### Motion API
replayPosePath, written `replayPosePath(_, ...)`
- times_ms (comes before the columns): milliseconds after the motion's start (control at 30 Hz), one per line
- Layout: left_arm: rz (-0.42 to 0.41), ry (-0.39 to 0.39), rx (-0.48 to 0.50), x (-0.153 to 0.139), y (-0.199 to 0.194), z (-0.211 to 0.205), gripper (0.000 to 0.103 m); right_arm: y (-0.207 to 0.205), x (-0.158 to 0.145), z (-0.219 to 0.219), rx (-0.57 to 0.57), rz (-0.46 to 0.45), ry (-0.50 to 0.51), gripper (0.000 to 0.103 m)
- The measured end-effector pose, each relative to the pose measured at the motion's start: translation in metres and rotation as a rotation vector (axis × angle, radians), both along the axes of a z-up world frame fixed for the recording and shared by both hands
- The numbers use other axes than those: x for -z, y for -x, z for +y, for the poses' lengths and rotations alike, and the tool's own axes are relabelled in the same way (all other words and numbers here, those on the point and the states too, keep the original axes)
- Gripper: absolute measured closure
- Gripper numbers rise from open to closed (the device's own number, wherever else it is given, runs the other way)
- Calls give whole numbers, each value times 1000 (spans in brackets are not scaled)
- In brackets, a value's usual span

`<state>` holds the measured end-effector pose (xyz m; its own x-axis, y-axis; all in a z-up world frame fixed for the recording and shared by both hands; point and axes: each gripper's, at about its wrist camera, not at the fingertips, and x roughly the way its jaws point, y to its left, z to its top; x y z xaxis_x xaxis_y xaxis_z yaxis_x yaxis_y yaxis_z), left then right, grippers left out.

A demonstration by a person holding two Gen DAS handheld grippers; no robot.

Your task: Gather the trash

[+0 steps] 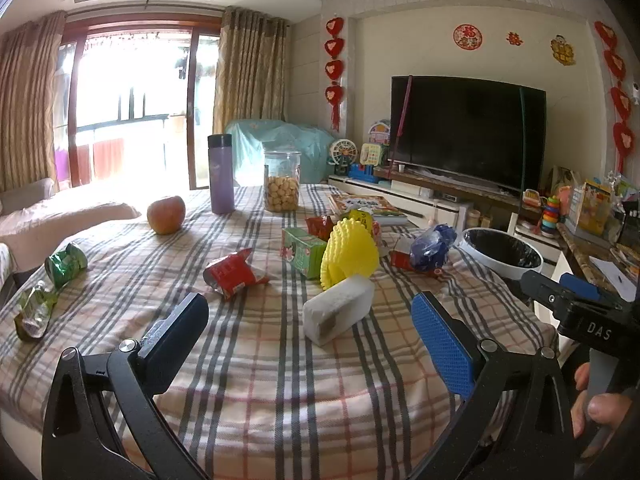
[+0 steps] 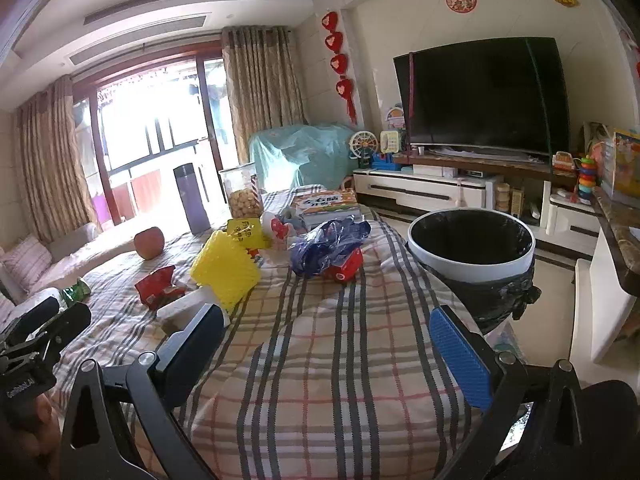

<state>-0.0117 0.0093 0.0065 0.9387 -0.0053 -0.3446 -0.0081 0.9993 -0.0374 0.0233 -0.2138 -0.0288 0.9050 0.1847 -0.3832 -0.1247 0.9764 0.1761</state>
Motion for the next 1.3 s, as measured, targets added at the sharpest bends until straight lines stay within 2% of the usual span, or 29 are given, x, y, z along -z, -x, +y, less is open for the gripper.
replayPosePath(1300, 7, 9, -1, 3, -1, 3, 0, 1, -2, 4, -28, 11, -26, 0)
